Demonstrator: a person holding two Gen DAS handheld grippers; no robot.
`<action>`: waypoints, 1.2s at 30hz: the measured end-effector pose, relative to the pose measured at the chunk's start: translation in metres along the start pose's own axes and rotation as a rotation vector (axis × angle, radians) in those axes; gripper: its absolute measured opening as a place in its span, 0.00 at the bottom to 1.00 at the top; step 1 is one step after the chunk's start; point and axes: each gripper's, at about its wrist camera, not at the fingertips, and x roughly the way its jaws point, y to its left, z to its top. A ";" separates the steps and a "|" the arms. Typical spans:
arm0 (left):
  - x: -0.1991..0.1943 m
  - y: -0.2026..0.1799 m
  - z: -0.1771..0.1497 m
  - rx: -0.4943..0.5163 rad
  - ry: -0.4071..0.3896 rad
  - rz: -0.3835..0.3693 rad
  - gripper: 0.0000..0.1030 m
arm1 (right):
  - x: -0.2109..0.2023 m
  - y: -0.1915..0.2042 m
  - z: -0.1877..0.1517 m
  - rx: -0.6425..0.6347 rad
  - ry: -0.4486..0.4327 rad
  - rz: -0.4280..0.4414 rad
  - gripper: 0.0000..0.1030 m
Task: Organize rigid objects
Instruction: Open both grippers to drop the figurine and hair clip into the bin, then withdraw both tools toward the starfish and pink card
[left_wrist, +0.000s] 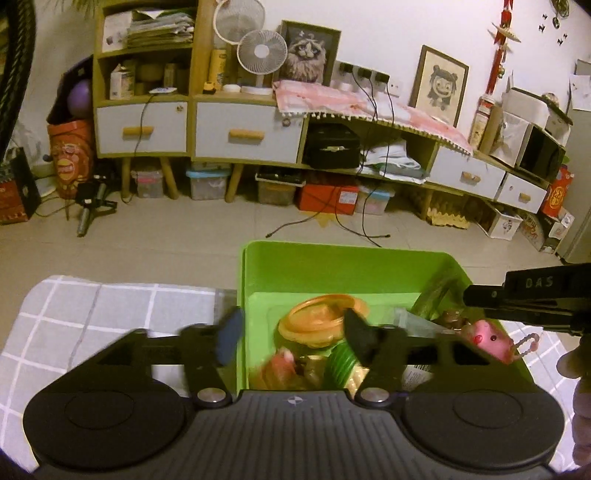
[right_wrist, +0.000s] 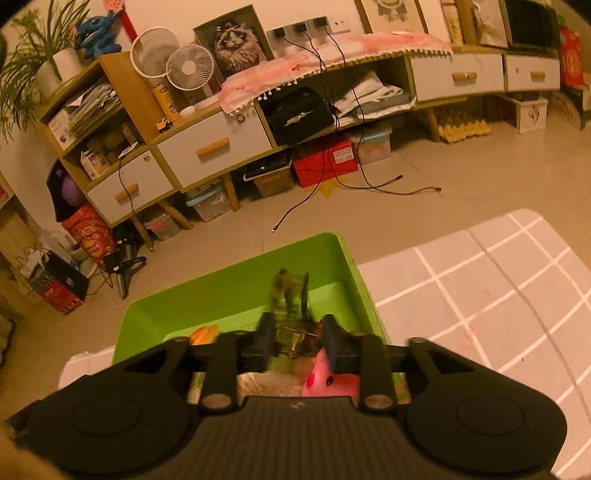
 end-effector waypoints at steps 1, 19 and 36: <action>-0.001 0.000 0.000 0.003 0.000 0.000 0.72 | -0.002 -0.001 0.000 0.007 -0.003 -0.004 0.23; -0.033 -0.014 -0.009 0.047 0.086 -0.027 0.97 | -0.066 -0.012 -0.017 0.040 0.016 0.014 0.47; -0.068 -0.018 -0.044 0.070 0.178 -0.033 0.98 | -0.120 -0.006 -0.056 -0.021 0.062 0.038 0.66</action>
